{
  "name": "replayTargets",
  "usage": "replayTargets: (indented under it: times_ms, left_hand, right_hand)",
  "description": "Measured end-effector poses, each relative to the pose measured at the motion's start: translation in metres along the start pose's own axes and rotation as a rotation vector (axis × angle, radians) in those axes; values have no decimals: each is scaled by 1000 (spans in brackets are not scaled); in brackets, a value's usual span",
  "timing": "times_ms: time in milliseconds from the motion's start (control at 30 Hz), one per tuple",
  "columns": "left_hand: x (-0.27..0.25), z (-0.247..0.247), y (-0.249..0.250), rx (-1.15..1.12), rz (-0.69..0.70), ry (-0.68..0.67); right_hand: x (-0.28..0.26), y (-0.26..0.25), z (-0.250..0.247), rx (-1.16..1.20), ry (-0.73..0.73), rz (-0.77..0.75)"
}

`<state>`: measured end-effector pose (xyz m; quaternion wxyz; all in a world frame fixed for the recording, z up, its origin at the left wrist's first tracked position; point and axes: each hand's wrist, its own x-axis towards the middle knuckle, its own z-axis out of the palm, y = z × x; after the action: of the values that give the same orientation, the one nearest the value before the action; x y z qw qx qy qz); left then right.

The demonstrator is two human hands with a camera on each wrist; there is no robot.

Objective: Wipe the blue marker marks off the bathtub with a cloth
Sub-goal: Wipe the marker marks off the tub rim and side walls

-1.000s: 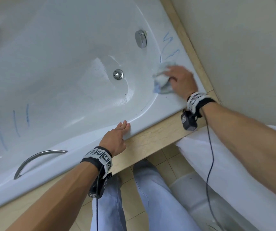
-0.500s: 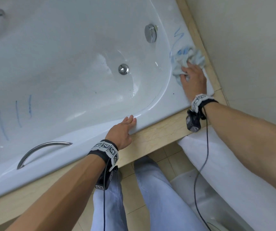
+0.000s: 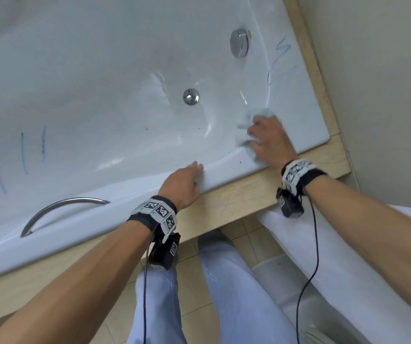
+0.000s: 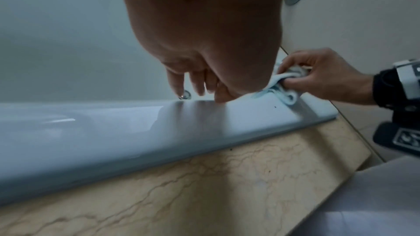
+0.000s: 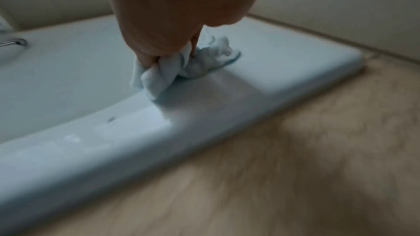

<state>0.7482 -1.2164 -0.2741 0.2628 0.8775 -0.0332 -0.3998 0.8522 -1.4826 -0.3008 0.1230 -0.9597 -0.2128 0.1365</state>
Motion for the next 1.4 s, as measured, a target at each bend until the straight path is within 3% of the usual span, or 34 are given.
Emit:
replayTargets:
  times_ms: [100, 200, 267, 400, 600, 733, 833, 900, 1067, 1167, 1267, 1400]
  left_hand:
    - [-6, 3, -20, 93, -134, 139]
    - [-14, 8, -42, 155, -201, 152]
    - [-17, 10, -54, 175, -184, 105]
    - [-15, 4, -60, 191, -177, 12]
    - [-12, -2, -63, 215, -173, 27]
    - [-16, 3, -61, 144, -201, 110]
    - [-18, 2, -63, 103, -233, 135]
    - [-19, 0, -63, 83, -253, 137]
    - [-19, -2, -61, 45, -308, 144]
    - [-23, 3, -59, 38, -330, 185]
    - [-26, 7, -58, 33, -355, 221]
    - [-27, 7, -59, 51, -361, 275]
  right_hand:
    - [39, 23, -19, -32, 109, 95]
    - [65, 26, -23, -109, 34, 183]
    - [73, 15, -18, -265, -60, 174]
    - [64, -32, 7, -529, -397, 120]
    - [61, -131, 51, -152, -624, 225]
    - [50, -178, 64, 141, -577, 220]
    - [46, -165, 62, 218, -557, 226]
    - [51, -140, 55, 187, -602, 265]
    - [70, -87, 38, -153, -638, 356]
    - [81, -109, 52, -177, -698, 364]
    - [80, -149, 82, 61, -688, 384]
    - [69, -213, 98, 157, -588, 240]
